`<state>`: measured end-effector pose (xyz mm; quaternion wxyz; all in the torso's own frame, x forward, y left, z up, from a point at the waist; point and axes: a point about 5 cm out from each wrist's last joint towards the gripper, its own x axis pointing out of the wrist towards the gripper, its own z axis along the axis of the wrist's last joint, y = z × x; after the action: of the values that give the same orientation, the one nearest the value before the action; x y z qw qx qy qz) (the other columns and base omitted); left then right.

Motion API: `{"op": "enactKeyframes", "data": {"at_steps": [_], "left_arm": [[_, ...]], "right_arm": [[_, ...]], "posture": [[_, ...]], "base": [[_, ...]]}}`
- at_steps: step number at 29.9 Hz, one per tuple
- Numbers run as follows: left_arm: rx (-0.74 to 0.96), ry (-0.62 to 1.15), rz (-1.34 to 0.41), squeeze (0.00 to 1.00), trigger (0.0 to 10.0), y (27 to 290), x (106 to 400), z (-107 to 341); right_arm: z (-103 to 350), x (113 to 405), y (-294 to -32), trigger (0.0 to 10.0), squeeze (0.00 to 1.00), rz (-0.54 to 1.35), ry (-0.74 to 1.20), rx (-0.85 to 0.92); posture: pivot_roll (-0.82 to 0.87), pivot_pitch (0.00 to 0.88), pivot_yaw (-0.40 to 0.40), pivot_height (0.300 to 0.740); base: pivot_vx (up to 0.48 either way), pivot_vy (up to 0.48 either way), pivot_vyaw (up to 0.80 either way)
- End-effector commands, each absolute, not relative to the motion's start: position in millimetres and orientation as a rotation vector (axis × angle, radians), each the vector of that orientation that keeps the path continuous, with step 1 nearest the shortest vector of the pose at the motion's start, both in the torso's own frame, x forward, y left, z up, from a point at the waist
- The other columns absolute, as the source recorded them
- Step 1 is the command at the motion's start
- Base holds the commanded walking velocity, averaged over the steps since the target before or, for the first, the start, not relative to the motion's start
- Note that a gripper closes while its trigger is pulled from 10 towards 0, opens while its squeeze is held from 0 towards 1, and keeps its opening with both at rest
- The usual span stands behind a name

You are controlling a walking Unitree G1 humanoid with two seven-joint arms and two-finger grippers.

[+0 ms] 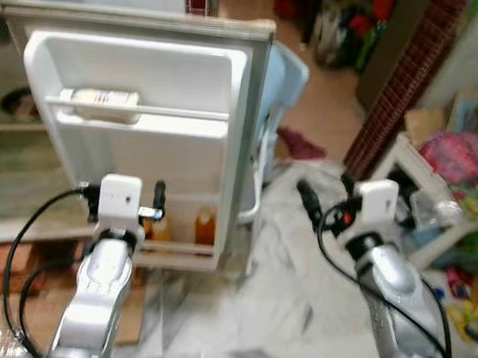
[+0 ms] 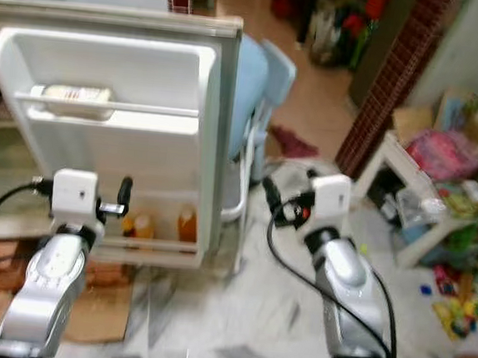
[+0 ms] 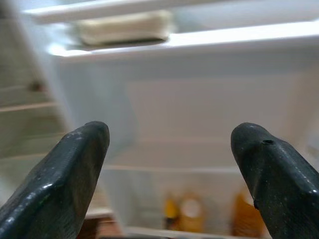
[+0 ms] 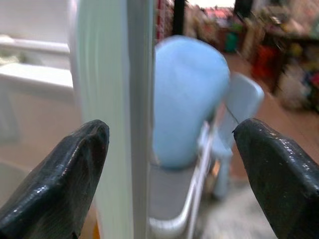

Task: Restocking fridge

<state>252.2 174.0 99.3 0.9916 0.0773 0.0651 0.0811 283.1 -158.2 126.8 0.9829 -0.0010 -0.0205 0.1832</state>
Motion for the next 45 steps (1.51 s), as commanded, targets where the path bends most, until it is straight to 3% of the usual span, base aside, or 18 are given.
{"op": "enactKeyframes", "data": {"at_steps": [1,13,23,36,45], "left_arm": [[0.129,0.124,0.186,0.00,10.0,173.1,256.1,103.2],[0.107,0.105,0.239,0.00,10.0,178.1,256.5,106.2],[0.100,0.112,0.259,0.00,10.0,178.6,257.5,105.0],[0.079,0.132,0.302,0.00,10.0,184.1,255.9,101.8],[0.068,0.153,0.343,0.00,10.0,188.2,254.0,98.1]], "right_arm": [[128.9,286.9,-165.7,10.0,0.00,0.350,-0.050,-0.027],[134.1,296.9,-165.1,10.0,0.00,0.351,-0.086,-0.045],[138.9,302.7,-164.3,10.0,0.00,0.340,-0.114,-0.054],[136.3,302.8,-159.9,10.0,0.00,0.346,-0.103,-0.049],[132.0,304.6,-166.2,10.0,0.00,0.287,-0.081,-0.064]], "posture": [[0.05,0.000,0.001,0.740],[0.06,0.000,-0.004,0.740],[0.05,0.000,-0.001,0.740],[0.05,0.000,-0.006,0.740],[0.05,0.000,-0.007,0.740]], "base": [[0.458,0.000,0.58],[0.113,0.000,0.54],[0.117,-0.366,0.49],[0.340,-0.307,0.28],[0.442,0.000,0.00]]}}
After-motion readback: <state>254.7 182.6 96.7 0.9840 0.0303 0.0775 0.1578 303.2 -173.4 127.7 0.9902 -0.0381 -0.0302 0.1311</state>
